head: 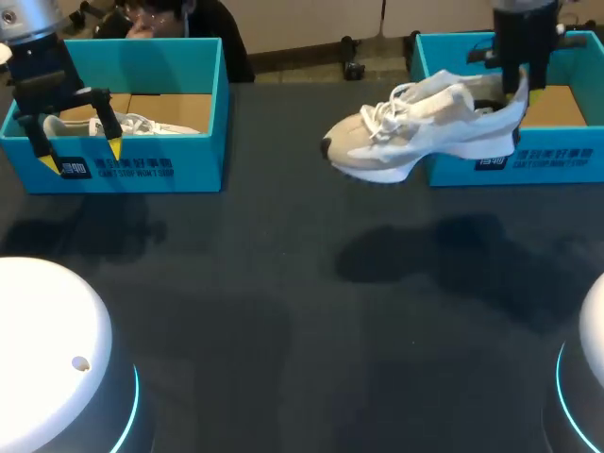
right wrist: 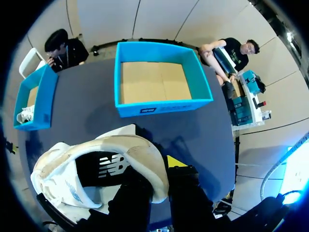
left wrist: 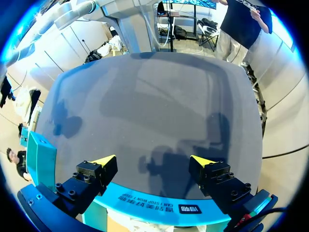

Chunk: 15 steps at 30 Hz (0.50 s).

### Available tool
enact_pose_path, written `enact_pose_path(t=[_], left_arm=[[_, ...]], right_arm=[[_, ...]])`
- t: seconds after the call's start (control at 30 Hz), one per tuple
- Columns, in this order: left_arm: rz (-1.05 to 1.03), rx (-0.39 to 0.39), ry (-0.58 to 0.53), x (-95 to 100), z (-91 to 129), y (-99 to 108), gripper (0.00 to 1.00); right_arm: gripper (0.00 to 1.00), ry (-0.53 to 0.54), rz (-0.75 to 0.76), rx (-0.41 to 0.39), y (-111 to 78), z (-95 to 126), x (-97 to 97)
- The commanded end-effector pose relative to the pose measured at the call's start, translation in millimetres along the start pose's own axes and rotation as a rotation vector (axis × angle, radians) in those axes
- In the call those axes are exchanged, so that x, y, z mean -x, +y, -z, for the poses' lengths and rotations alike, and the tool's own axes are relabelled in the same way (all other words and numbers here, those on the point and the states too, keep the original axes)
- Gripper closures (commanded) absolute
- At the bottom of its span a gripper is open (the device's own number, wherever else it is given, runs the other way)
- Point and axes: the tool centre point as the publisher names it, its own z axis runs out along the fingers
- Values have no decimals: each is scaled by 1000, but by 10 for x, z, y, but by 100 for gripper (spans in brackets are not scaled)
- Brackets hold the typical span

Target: Take the shoe out of the shoebox, open the shoe tongue, remove and reinsert the insole, then place the shoe into the shoebox

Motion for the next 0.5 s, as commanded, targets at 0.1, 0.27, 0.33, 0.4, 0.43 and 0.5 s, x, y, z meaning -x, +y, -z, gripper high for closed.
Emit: enact_pose_path(t=[0.1,0.27,0.33,0.4,0.43,0.5], left_arm=[[-1,5,-1,-5,-8,-12,0],[-1,5,-1,-5,-8,-12,0],[-1,5,-1,-5,-8,-12,0],[-1,5,-1,-5,-8,-12,0],[-1,5,-1,-5,-8,-12,0],[-1,5,-1,-5,-8,-12,0]], right_arm=[[100,3,38,55,-294,31,-310],[100,6,48,43,-515,39,-557],[100,-5,59,35,-591,52,-654],[100,-12,70,27,-667,58,-748],[100,-5,68,28,-705,65,-789],[100,1,63,28,-752,70,-833]])
